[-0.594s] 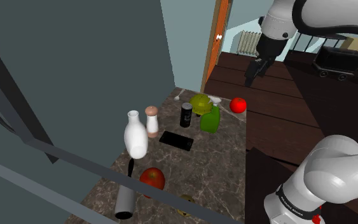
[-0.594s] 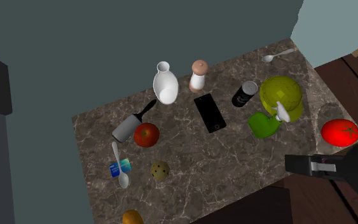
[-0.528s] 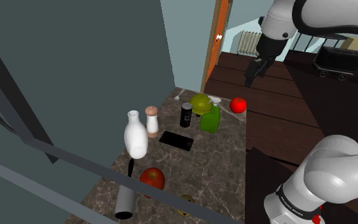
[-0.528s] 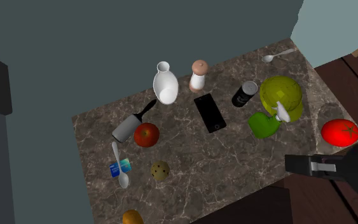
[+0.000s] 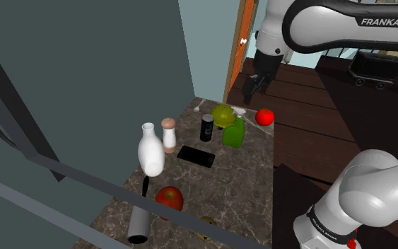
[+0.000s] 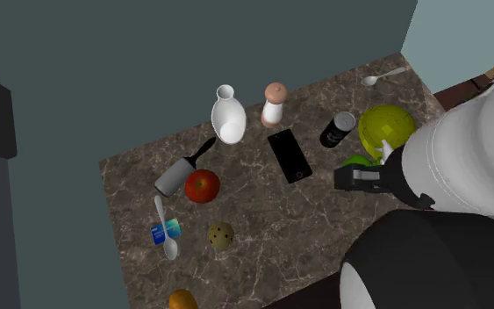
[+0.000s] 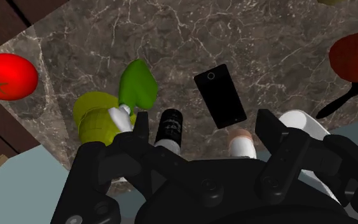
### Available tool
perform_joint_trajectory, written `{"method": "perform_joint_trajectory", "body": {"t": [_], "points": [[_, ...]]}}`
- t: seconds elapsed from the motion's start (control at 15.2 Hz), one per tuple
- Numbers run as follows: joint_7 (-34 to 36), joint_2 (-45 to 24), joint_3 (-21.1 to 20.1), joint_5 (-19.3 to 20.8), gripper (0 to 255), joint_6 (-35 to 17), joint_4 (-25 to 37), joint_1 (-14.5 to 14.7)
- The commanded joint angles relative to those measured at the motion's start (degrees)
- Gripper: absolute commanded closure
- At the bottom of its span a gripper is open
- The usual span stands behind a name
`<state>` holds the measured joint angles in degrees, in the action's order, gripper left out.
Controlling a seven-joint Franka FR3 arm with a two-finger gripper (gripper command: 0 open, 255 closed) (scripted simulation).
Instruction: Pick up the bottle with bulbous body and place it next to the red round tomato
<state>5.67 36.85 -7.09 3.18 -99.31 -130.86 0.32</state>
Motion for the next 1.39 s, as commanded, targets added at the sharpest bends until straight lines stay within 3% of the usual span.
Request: {"method": "perform_joint_trajectory", "body": {"t": [0.0,0.66,1.32], "points": [[1.93,-3.50,-1.68,-0.90,0,-1.60,1.66,0.51],[10.04,-22.05,-8.44,-1.71,0,-9.14,11.50,2.07],[18.54,-43.11,-13.28,2.73,0,-11.74,28.30,5.08]]}}
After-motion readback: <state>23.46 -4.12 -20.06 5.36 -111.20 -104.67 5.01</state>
